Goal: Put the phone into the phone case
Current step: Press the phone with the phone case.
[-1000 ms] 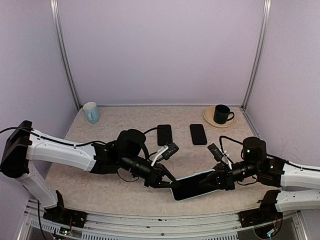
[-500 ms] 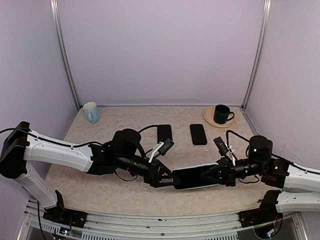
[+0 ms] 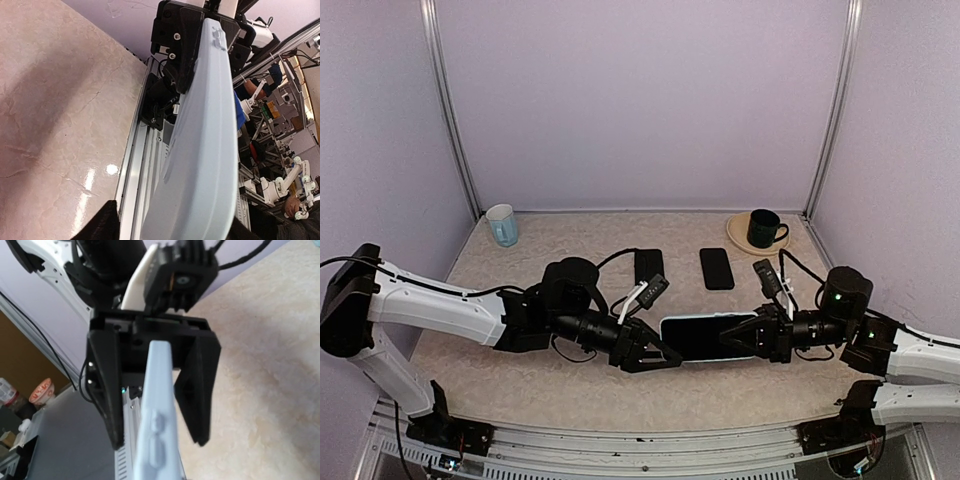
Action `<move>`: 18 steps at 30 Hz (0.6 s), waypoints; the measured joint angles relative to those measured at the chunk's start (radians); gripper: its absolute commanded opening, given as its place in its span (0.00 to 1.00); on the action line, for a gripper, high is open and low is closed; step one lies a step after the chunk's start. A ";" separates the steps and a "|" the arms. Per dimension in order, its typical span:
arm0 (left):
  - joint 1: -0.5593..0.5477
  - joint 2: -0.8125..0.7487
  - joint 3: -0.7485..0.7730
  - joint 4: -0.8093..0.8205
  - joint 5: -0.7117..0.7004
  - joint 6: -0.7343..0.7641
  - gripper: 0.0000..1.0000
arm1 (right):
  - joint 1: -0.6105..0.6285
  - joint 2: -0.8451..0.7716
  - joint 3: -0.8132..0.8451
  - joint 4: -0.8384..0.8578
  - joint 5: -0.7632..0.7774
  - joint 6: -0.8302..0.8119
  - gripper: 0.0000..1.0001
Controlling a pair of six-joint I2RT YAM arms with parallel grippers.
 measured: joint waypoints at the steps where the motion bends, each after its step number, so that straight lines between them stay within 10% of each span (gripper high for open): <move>1: 0.000 0.000 0.000 0.003 0.001 -0.002 0.42 | 0.000 0.000 0.000 0.006 0.002 0.003 0.00; 7: -0.001 0.000 -0.006 0.015 0.003 -0.005 0.00 | 0.000 0.000 -0.001 0.014 0.009 0.009 0.00; 14: -0.001 0.000 -0.009 0.011 0.016 0.028 0.00 | 0.000 0.003 -0.004 0.002 0.014 0.007 0.00; 18: 0.000 0.000 -0.009 0.005 0.008 0.030 0.52 | 0.000 0.004 -0.004 0.000 0.014 -0.006 0.00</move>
